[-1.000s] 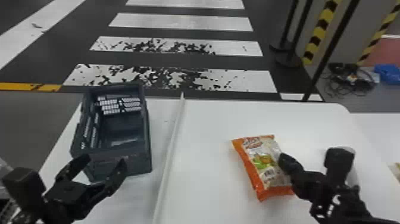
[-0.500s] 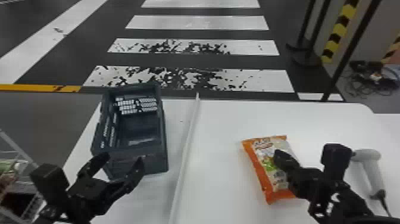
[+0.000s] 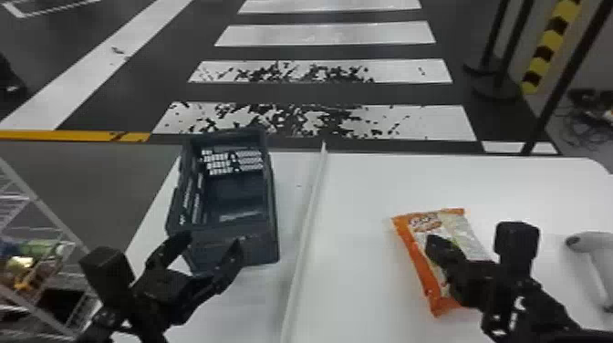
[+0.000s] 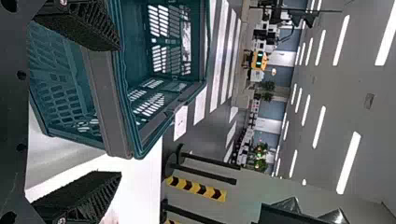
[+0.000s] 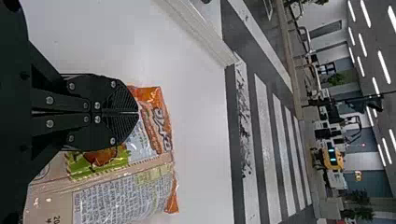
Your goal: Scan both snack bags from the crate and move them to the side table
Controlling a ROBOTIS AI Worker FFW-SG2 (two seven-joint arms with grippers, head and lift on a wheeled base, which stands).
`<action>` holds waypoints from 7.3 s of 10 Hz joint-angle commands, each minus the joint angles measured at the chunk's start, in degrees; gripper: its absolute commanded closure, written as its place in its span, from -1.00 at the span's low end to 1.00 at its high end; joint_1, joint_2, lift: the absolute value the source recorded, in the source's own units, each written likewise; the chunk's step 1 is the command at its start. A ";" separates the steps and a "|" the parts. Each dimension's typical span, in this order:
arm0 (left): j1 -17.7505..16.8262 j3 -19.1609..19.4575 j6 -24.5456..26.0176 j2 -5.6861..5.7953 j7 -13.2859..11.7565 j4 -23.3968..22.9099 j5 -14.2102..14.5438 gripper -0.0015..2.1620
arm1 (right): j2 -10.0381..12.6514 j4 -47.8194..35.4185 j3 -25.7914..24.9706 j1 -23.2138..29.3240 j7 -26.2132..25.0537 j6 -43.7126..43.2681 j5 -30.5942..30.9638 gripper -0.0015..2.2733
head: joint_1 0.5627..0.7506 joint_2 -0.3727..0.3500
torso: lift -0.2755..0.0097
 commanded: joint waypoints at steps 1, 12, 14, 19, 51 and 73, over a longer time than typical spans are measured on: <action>0.00 0.00 0.00 0.01 0.00 0.01 0.00 -0.96 | -0.05 1.89 -0.30 -0.76 -0.19 -0.16 0.91 0.90 | 0.41 0.34 | 0.24; -0.09 0.00 0.00 -0.43 -0.09 0.36 0.00 -0.96 | -3.03 0.75 -4.96 0.03 0.61 0.02 -0.06 0.90 | 0.41 0.07 | 0.24; 0.00 0.00 0.00 -0.43 -0.09 0.36 0.00 -0.96 | -2.95 -4.88 -5.39 1.61 1.04 1.07 -2.61 0.90 | 0.41 0.11 | 0.24; -0.35 0.00 0.00 -0.43 -0.09 0.97 0.00 -0.96 | -2.77 -11.82 -12.95 5.39 1.84 3.53 -4.54 0.89 | 0.41 0.05 | 0.24; -0.26 0.09 0.00 -0.78 -0.18 1.50 0.26 -0.96 | -12.53 -8.22 -22.89 3.19 1.22 17.95 -0.32 0.93 | 0.41 -0.71 | 0.24; -1.49 -0.61 -0.17 -0.35 -0.18 2.91 0.70 -0.96 | -5.23 -45.92 2.34 14.36 -6.51 51.70 15.58 0.97 | 0.41 0.09 | 0.24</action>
